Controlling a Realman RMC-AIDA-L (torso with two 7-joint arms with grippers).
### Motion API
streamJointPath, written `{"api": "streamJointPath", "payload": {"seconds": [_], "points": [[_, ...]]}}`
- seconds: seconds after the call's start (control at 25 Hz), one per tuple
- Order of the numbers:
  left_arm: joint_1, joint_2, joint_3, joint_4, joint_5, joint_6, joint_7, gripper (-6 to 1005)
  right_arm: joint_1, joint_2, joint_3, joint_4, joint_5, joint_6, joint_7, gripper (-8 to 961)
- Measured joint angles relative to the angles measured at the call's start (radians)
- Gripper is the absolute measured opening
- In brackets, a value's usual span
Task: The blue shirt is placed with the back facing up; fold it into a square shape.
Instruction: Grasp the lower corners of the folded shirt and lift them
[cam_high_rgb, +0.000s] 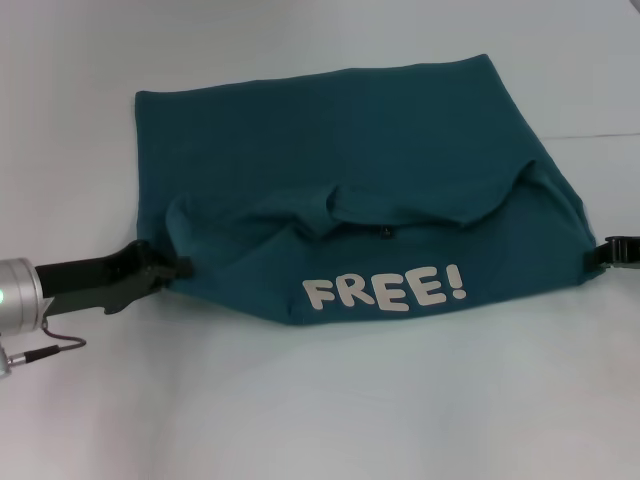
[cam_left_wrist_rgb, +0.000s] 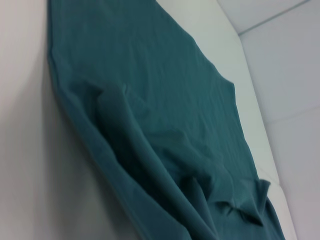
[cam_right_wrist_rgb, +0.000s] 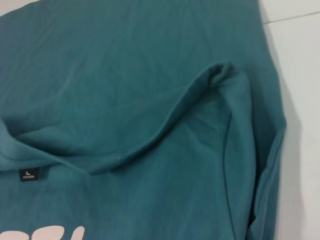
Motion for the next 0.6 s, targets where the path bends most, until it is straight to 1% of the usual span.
{"api": "streamJointPath", "payload": {"seconds": [0.12,0.24,0.44,0.6], "points": [[0.002,0.006,0.007,0.017,0.024,0.047,0.004,12,-0.006,-0.006,0.0,-0.03,-0.003,-0.066,0.006,44],[0.007,0.014,0.007,0.057,0.082,0.125,0.001,12,-0.025,-0.012,-0.007,-0.09,-0.012,-0.187,0.032,43],[0.031,0.02,0.003,0.126,0.145,0.278,-0.002,12,-0.055,-0.011,-0.003,-0.212,-0.104,-0.421,0.076,42],[0.071,0.021,0.003,0.193,0.191,0.402,-0.02,12,-0.063,-0.009,-0.002,-0.232,-0.146,-0.559,0.076,43]]}}
